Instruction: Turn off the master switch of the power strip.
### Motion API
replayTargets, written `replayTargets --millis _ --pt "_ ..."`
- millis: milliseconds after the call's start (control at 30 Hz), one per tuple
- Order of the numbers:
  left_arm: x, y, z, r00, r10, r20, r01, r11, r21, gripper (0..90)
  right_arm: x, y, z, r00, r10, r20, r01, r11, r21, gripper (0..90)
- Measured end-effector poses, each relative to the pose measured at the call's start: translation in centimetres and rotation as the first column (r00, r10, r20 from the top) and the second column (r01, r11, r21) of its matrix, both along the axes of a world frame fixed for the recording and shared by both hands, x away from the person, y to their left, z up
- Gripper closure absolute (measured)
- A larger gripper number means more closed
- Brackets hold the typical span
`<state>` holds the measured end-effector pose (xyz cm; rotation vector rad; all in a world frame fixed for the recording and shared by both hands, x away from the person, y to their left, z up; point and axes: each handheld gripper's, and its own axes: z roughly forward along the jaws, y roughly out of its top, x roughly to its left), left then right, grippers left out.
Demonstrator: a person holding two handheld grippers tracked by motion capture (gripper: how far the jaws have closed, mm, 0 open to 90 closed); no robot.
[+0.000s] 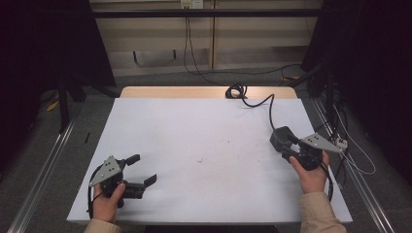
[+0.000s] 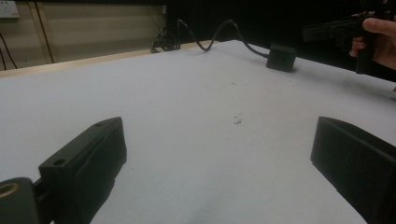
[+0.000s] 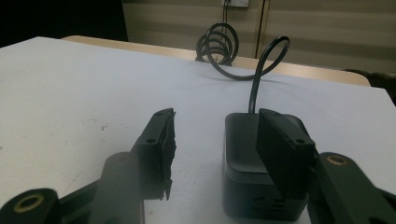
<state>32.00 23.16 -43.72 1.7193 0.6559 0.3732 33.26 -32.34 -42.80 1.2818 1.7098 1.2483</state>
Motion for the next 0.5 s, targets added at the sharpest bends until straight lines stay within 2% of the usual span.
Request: replayTargets --millis 133,200,300,500 --pt "0.01 0.0 -0.02 1.0 0.001 -0.003 -0.001 1.0 -0.003 3.0 0.08 -0.02 0.0 1.0 0.004 -0.004 -0.004 1.0 -0.005 50.9" --pt "0.04 0.02 -0.01 1.0 0.0 0.0 0.0 1.0 0.0 3.1 0.15 -0.04 0.03 0.9999 0.009 -0.009 -0.009 1.0 -0.004 53.9" --pt "0.05 0.02 0.0 1.0 -0.001 0.002 0.001 1.0 0.001 3.1 0.3 -0.05 0.08 0.9999 0.005 -0.014 -0.006 1.0 -0.029 58.2" --pt "0.12 0.05 -0.02 1.0 0.002 -0.001 -0.002 1.0 -0.003 3.1 0.51 -0.16 0.19 0.9998 -0.004 -0.02 0.003 1.0 -0.027 65.5"
